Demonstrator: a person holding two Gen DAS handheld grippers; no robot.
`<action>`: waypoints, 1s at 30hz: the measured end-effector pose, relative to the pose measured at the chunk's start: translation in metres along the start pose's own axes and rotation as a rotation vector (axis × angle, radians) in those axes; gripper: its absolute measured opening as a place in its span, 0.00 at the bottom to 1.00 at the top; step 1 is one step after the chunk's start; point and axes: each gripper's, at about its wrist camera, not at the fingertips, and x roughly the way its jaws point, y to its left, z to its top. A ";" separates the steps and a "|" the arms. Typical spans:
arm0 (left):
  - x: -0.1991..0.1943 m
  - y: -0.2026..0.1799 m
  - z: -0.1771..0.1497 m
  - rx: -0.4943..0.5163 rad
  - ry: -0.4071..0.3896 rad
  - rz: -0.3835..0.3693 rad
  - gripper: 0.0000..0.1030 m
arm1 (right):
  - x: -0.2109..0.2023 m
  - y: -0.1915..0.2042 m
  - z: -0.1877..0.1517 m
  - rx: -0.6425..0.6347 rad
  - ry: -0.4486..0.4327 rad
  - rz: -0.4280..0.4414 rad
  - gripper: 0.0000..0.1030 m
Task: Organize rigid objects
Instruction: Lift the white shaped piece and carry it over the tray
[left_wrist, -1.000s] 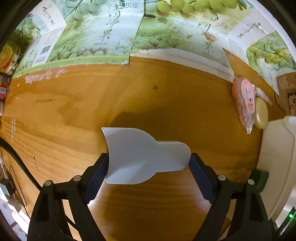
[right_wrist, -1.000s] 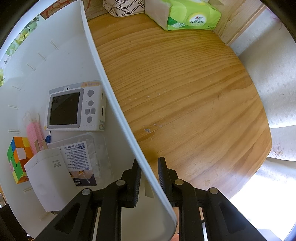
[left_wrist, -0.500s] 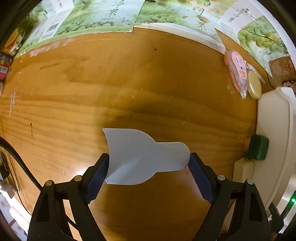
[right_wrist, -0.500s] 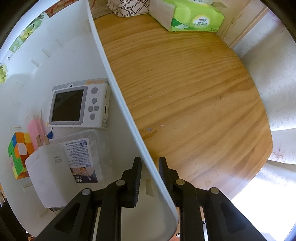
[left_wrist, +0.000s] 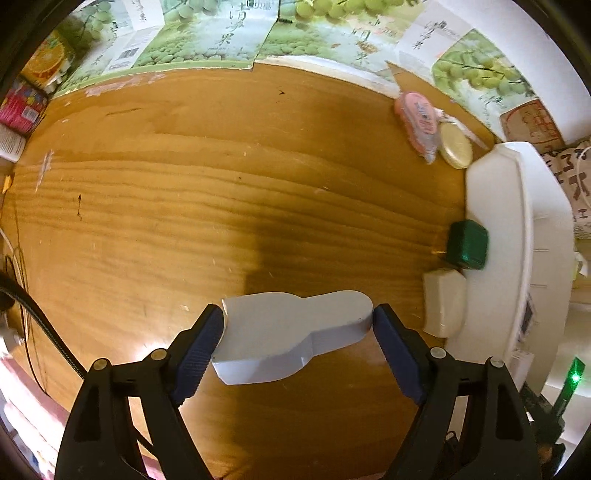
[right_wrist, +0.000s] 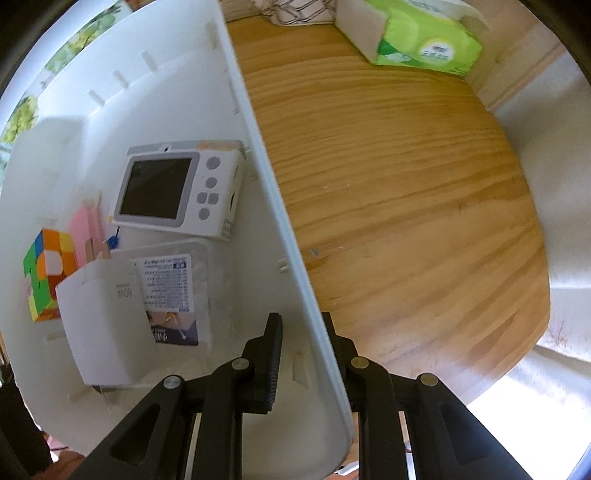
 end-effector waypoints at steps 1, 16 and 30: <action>-0.003 -0.004 -0.002 -0.001 -0.003 -0.003 0.82 | 0.000 0.001 0.000 -0.019 0.004 -0.001 0.20; -0.056 -0.060 -0.029 0.011 -0.096 -0.090 0.82 | 0.004 0.016 0.003 -0.191 0.035 0.049 0.16; -0.078 -0.129 -0.049 0.140 -0.166 -0.101 0.82 | 0.005 0.020 0.008 -0.321 0.043 0.063 0.13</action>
